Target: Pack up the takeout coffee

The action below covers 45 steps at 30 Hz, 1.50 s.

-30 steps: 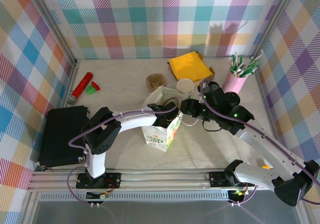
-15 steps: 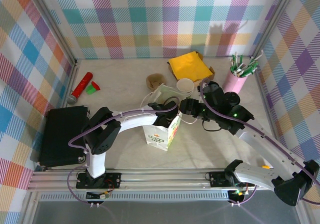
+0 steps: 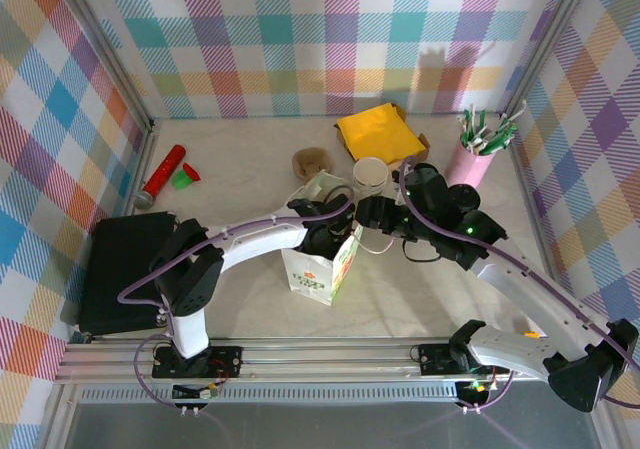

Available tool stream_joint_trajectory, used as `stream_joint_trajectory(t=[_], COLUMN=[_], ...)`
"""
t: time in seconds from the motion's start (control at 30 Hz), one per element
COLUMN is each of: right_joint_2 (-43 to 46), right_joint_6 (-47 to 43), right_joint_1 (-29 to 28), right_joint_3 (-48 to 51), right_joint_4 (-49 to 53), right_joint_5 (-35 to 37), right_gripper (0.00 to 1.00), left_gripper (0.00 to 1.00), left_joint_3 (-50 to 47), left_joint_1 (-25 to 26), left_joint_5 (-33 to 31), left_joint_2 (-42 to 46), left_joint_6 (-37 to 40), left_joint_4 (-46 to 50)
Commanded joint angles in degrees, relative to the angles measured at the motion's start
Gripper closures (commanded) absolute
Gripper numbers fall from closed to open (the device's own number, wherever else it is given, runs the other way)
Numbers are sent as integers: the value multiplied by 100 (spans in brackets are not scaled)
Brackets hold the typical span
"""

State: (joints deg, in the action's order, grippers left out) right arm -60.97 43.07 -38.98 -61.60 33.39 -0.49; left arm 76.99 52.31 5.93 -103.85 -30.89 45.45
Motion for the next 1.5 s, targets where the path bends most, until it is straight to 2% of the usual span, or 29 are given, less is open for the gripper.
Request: stream_joint_trajectory(t=[0.0, 0.57, 0.97, 1.23, 1.47], right_joint_2=[-65, -182, -620, -862, -825], right_joint_6=[-35, 28, 85, 26, -34], right_joint_1=[23, 22, 24, 31, 31], right_joint_3=[-40, -192, -548, -645, -615], right_joint_4=[176, 350, 336, 204, 63], right_joint_5=[164, 279, 305, 225, 120], right_gripper=[38, 36, 35, 44, 61], left_gripper=[100, 99, 98, 98, 98], left_joint_3=[271, 391, 652, 739, 613], left_joint_1=[68, 73, 77, 69, 68], left_joint_5=[60, 57, -229, -439, -492], left_joint_2=[534, 1124, 1783, 2069, 2167], left_joint_6=[-101, -233, -266, -255, -259], left_joint_4=[-76, -42, 220, 324, 317])
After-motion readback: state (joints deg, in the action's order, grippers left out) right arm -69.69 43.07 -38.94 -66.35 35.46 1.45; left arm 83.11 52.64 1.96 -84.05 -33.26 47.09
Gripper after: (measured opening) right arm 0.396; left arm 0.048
